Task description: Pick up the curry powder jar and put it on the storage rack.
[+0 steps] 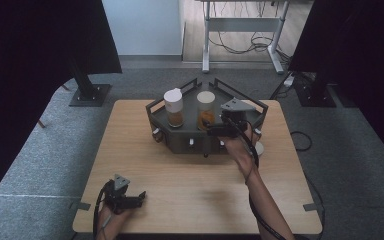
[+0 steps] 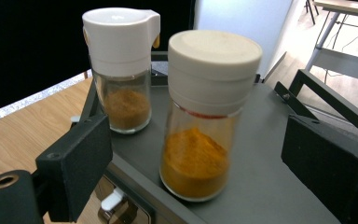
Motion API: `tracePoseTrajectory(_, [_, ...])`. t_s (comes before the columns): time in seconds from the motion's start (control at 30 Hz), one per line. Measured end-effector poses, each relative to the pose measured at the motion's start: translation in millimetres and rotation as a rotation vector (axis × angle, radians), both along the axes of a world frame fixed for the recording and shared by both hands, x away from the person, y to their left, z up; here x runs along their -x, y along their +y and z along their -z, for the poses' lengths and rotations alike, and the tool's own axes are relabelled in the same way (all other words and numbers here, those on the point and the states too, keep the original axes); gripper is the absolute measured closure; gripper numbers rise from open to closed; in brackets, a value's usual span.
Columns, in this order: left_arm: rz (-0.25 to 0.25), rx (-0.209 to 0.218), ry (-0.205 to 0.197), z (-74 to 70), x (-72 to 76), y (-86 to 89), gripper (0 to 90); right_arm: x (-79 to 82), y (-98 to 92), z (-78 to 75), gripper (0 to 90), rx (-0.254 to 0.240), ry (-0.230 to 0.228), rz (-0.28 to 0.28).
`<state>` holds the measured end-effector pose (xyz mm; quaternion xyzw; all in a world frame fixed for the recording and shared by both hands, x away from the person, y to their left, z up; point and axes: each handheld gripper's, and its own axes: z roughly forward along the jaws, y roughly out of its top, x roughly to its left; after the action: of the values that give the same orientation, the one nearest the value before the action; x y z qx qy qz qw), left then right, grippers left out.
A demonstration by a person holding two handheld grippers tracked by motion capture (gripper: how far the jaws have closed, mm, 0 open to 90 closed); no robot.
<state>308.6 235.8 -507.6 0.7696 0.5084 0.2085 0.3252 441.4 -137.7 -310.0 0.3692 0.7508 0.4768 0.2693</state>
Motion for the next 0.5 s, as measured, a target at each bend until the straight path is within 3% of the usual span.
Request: tracePoseTrajectory(0.5, [0.001, -0.002, 0.003, -0.3, 0.2, 0.1, 2.2, 20.0, -16.5, 5.2, 8.4, 0.013, -0.019, 0.001])
